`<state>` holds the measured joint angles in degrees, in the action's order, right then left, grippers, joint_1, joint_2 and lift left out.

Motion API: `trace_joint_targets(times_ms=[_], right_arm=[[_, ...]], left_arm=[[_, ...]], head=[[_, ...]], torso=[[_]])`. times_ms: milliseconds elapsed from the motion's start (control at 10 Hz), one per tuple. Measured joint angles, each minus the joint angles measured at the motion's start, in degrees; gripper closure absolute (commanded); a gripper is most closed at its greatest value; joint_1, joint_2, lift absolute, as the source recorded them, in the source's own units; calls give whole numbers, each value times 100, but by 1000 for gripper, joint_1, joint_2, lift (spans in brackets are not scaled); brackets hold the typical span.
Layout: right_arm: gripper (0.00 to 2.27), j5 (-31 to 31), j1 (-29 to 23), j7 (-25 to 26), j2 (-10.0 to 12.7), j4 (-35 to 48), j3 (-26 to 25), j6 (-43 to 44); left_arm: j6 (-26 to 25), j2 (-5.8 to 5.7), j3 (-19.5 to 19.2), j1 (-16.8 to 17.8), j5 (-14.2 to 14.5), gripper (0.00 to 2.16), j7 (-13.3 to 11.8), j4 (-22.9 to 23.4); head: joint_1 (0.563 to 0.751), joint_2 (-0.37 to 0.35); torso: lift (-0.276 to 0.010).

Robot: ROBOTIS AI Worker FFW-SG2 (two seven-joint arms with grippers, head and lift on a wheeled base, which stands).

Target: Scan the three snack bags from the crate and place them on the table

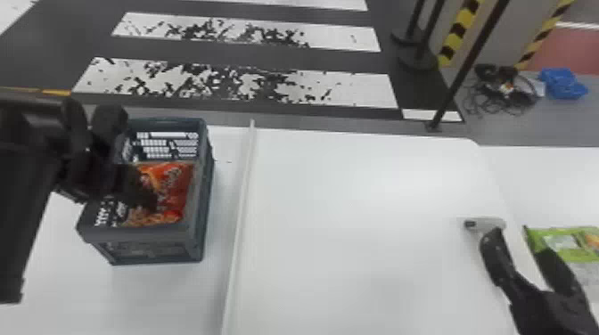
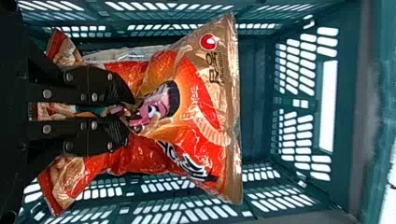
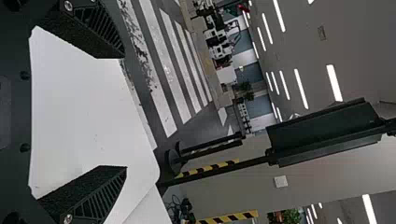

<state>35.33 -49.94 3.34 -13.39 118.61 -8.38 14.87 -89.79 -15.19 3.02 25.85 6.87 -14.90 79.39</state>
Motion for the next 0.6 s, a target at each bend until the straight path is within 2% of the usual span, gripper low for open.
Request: trace_joint_targets(times_ms=[300,600], right_arm=[[76,0,-55,0,63,81,-31,10],[76,-46,29,6,107,83,-16,-17]], left_arm=[[0,-35,-238,-426,99,2013,213,909],[0,-37,-387,-897,180,2013,296,2022]], head=[[695,-69],[695,-73]], torso=[[-36],[-36]])
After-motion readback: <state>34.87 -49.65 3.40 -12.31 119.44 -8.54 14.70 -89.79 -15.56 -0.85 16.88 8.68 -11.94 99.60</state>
